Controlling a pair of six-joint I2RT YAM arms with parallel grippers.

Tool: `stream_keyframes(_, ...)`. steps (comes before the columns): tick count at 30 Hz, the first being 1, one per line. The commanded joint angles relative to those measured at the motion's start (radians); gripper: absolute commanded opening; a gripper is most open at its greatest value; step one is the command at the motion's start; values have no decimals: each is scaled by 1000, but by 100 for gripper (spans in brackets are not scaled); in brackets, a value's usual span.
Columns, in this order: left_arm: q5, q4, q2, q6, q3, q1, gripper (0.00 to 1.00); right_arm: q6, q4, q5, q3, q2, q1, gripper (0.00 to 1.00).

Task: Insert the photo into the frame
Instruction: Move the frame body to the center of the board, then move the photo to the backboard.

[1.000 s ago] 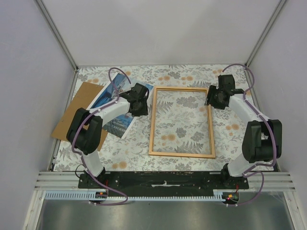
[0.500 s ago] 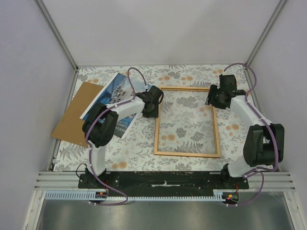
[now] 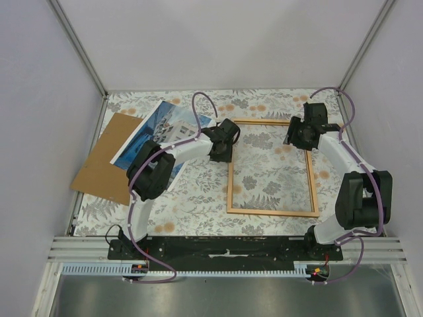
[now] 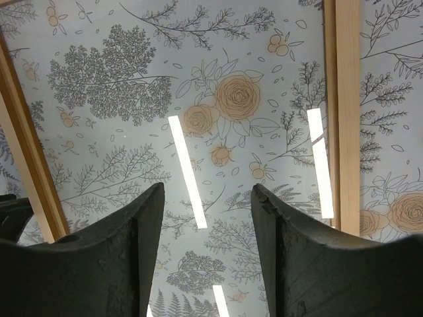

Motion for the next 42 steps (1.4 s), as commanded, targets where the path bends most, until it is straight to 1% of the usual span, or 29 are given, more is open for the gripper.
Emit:
stream_keyframes(1, 29, 6, 7, -32, 43, -37, 48, 8, 5, 9, -8, -15, -10, 63)
stream_keyframes(9, 35, 10, 11, -43, 54, -51, 48, 6, -6, 0, 0, -24, -12, 63)
stream_keyframes(12, 6, -9, -17, -35, 54, -48, 48, 11, -6, -23, 9, -25, -12, 63)
stream_keyframes(14, -32, -33, -67, -23, 39, -34, 50, 24, -4, -67, 26, -19, -9, 63)
stream_keyframes(18, -83, -52, -205, -20, -49, 67, 54, 60, 1, -129, 93, 10, 58, 65)
stream_keyframes(20, -104, -64, -279, -14, -95, 144, 56, 90, 14, -171, 127, 36, 117, 66)
stream_keyframes(23, -113, -92, -371, -29, -174, 292, 59, 143, 60, -208, 161, 73, 236, 66)
stream_keyframes(25, -109, -110, -454, -66, -251, 361, 59, 163, 80, -204, 190, 114, 322, 66)
stream_keyframes(26, -123, -124, -492, -99, -291, 383, 60, 164, 85, -196, 210, 135, 361, 66)
stream_keyframes(29, -156, -142, -645, -236, -447, 392, 63, 172, 88, -195, 265, 209, 436, 66)
stream_keyframes(32, -117, -141, -796, -429, -625, 395, 64, 178, 111, -212, 274, 245, 474, 66)
stream_keyframes(35, -78, -112, -943, -587, -785, 396, 64, 172, 120, -219, 253, 234, 491, 66)
stream_keyframes(39, -57, -29, -1126, -738, -959, 396, 60, 155, 126, -219, 199, 189, 493, 66)
stream_keyframes(42, -35, 17, -1187, -813, -1046, 396, 59, 153, 134, -227, 158, 151, 493, 66)
